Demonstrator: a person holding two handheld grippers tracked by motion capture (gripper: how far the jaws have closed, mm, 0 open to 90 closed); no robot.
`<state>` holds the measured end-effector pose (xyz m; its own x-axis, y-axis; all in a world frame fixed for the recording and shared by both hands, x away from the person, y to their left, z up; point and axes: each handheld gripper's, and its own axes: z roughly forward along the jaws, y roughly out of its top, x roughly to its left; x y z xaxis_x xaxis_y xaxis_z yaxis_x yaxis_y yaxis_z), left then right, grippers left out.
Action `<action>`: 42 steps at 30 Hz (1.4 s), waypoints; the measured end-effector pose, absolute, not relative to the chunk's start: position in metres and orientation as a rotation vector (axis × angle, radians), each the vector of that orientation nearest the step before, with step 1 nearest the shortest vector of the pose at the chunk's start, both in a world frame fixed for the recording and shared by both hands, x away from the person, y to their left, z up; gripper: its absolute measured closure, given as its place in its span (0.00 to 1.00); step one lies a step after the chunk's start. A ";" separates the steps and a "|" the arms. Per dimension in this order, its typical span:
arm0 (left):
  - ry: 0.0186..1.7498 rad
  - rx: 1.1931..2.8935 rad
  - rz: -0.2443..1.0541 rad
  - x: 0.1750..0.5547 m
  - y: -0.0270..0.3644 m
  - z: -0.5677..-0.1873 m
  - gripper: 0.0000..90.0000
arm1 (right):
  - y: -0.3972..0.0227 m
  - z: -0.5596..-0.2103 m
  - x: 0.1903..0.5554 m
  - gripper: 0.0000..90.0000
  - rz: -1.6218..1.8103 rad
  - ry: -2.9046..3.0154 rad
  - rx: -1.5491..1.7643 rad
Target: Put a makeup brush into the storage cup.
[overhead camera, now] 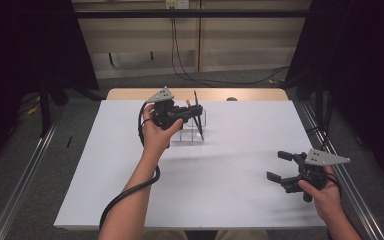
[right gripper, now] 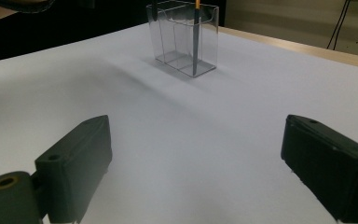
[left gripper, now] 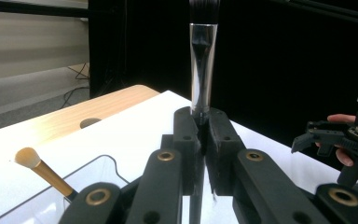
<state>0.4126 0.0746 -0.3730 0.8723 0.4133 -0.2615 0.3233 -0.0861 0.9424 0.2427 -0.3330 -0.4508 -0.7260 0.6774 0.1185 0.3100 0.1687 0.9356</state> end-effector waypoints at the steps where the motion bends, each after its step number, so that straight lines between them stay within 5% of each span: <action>1: 0.578 1.683 0.082 0.413 0.074 -0.373 0.93 | -0.333 -0.451 0.243 0.09 1.577 2.126 0.938; 42: 0.679 1.671 0.201 0.430 0.069 -0.377 0.93 | -0.331 -0.451 0.242 0.10 1.574 2.138 0.912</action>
